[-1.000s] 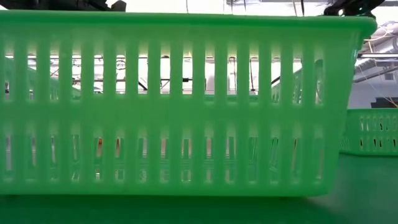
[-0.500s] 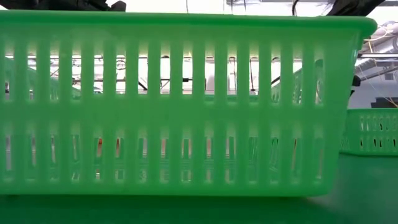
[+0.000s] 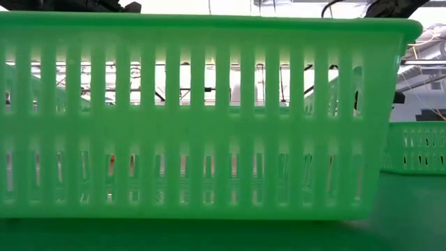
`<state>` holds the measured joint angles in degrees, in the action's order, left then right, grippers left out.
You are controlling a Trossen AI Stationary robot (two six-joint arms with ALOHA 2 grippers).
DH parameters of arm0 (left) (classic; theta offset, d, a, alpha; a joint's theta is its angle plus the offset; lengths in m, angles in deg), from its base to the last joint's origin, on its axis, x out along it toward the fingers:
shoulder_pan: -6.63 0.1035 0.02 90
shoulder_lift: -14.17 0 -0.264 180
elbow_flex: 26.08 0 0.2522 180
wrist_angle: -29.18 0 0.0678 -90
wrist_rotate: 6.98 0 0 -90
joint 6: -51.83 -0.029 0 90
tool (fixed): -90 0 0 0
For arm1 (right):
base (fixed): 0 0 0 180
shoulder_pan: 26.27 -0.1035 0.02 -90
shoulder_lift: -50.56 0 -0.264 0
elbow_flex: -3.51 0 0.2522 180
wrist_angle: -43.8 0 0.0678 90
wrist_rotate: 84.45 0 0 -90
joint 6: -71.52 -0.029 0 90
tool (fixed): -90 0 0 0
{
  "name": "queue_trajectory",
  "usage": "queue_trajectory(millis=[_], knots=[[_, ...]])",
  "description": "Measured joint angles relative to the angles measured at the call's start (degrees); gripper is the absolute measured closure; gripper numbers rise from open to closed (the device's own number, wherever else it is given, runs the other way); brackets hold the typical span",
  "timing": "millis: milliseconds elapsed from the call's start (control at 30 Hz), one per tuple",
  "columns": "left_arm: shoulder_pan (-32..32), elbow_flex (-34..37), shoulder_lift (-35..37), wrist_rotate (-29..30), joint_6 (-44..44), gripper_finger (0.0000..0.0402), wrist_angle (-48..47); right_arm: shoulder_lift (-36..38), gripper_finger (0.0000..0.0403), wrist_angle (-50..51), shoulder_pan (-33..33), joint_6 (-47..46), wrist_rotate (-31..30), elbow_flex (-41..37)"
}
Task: Stack baskets on shelf by color
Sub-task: Put the top right orange bin on the shelf
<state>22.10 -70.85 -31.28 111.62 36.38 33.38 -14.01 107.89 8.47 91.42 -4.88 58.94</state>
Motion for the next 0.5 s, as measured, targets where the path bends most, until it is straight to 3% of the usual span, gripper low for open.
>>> queue_trajectory(millis=[167,300,500], knots=[[0.00,0.02,0.00,-0.01,0.30,0.0371,0.04,-0.79,0.0259,-4.24,0.02,-0.68,1.43,-4.04],[0.00,0.02,-0.02,0.00,0.50,0.0371,-0.01,-0.37,0.0274,-5.13,0.00,-1.21,-1.50,-4.58],[0.00,0.02,-0.02,0.00,0.48,0.0371,-0.03,1.45,0.0380,-3.68,0.00,-1.05,-1.42,-4.06]])
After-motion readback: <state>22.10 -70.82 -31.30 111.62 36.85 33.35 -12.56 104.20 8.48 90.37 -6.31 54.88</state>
